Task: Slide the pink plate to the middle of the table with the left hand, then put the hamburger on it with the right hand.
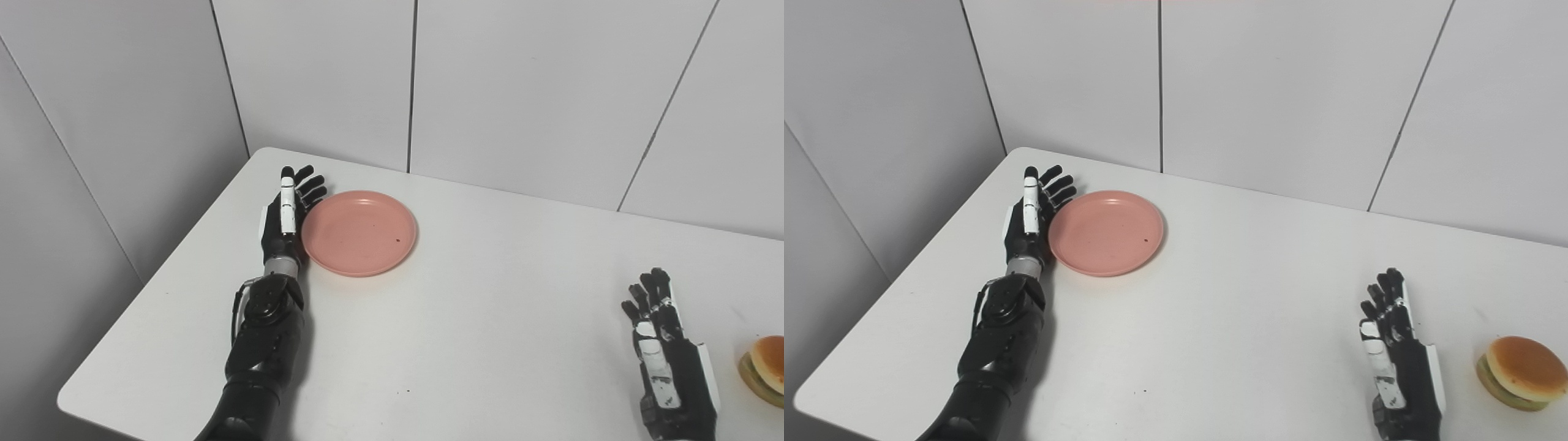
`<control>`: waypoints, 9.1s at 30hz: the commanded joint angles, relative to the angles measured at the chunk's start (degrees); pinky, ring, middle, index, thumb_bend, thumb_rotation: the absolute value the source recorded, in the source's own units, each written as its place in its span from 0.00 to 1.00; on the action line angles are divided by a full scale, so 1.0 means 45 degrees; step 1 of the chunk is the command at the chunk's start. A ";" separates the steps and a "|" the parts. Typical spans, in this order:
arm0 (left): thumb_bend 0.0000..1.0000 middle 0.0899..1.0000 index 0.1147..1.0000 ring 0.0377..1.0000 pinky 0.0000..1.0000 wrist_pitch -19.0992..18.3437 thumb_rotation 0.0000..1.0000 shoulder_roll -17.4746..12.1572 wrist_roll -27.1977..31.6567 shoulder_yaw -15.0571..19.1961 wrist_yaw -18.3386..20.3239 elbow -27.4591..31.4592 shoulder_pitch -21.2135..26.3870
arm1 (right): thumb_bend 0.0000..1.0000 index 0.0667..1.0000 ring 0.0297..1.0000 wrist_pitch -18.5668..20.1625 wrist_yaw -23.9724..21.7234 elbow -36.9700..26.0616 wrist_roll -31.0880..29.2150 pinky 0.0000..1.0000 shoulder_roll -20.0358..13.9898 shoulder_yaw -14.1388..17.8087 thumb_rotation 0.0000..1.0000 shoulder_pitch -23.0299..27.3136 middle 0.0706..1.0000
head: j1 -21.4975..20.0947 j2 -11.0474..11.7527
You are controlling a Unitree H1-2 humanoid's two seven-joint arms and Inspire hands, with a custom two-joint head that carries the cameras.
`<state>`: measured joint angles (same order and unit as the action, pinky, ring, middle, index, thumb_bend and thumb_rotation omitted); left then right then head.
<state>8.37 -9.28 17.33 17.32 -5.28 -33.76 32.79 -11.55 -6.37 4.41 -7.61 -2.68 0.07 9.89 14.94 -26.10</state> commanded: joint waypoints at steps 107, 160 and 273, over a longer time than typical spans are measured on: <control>0.57 0.79 0.77 0.81 0.81 -0.2209 1.00 0.3474 -0.1617 -0.4040 0.2395 0.4676 -0.4500 | 0.55 0.99 0.98 0.0879 0.1406 -0.0874 0.1670 1.00 0.1355 -0.0597 0.79 -0.0882 0.98 | -0.3484 -0.0097; 0.56 0.98 0.96 0.99 1.00 -0.0994 1.00 0.2835 -0.2322 -0.4404 0.2689 0.4515 -0.5006 | 0.56 0.94 0.91 0.3156 0.1817 -0.3095 0.5020 0.87 -0.0987 -0.0170 0.75 0.1262 0.93 | -0.6138 -0.0416; 0.51 1.00 0.99 1.00 1.00 -0.1642 1.00 0.2188 -0.1633 -0.4608 0.3733 0.5380 -0.5369 | 0.52 0.60 0.38 0.5598 -0.0404 -0.0508 0.9882 0.27 -0.6876 -0.0996 0.00 0.2464 0.49 | -0.7527 -0.0214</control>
<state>1.15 1.10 9.89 -3.67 11.23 -6.99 12.06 13.34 -8.53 4.02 36.82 -32.31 -5.19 20.20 -18.98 -26.98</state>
